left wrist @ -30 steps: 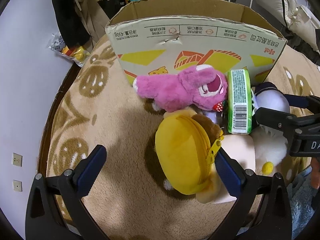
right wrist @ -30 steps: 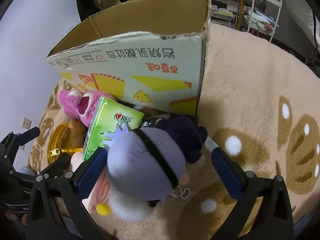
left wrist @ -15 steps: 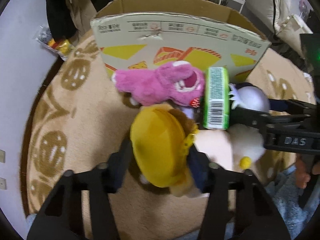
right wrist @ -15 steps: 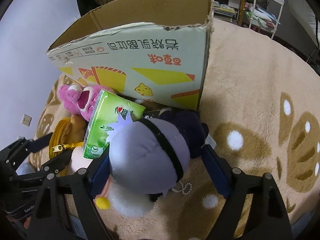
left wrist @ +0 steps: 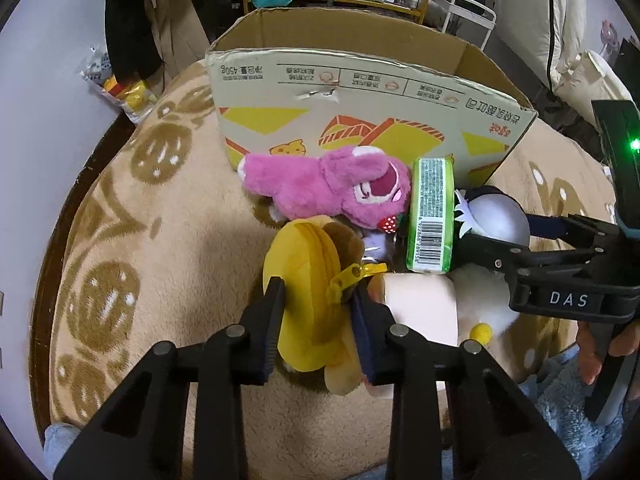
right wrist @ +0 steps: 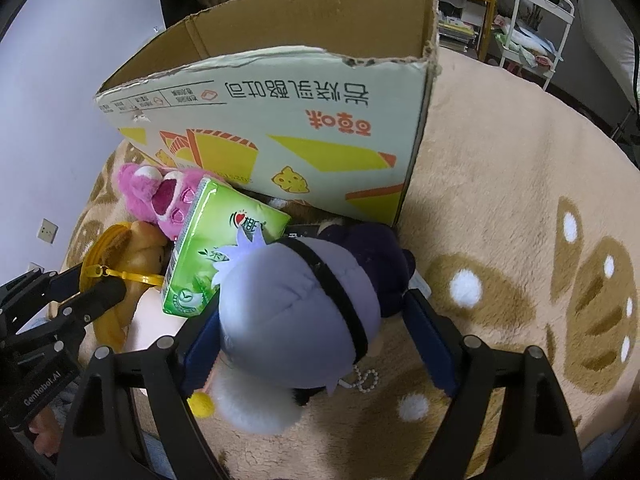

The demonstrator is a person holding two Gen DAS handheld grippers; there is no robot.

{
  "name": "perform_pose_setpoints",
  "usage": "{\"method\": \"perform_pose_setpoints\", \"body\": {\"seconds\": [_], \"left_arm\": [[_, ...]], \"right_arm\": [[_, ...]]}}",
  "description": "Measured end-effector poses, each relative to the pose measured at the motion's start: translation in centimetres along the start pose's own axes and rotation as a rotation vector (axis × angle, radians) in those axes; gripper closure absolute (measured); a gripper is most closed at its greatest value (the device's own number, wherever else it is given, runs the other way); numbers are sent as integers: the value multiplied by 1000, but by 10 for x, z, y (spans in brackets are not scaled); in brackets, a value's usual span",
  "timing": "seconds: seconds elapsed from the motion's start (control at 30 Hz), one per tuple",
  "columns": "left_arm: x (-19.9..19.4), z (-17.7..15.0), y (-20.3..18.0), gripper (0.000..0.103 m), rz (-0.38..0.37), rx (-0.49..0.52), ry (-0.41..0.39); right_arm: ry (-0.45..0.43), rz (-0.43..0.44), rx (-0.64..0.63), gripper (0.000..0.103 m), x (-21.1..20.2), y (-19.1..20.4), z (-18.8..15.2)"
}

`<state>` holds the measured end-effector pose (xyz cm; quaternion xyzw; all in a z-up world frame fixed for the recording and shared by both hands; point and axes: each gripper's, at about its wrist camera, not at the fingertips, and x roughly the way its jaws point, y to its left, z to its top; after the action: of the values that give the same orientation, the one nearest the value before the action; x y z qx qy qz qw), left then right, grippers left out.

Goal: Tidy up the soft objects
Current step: 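Close the left gripper on the yellow dog plush while the right grips the white-purple doll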

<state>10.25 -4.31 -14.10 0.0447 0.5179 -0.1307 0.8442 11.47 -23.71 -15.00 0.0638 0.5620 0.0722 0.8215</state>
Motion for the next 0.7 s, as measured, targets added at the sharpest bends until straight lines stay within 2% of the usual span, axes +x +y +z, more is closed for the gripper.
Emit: {"method": "perform_pose_setpoints", "body": {"seconds": [0.5,0.6,0.7], "left_arm": [[-7,1,11,74,-42,-60,-10],[-9,-1,11,75,-39,-63,-15],[-12,-2,10,75,-35,-62,-22]], "right_arm": [[-6,-15,-5,16,-5,-1,0],[-7,-13,-8,20,-8,-1,-2],[-12,-6,-19,35,-12,1,-2]]}}
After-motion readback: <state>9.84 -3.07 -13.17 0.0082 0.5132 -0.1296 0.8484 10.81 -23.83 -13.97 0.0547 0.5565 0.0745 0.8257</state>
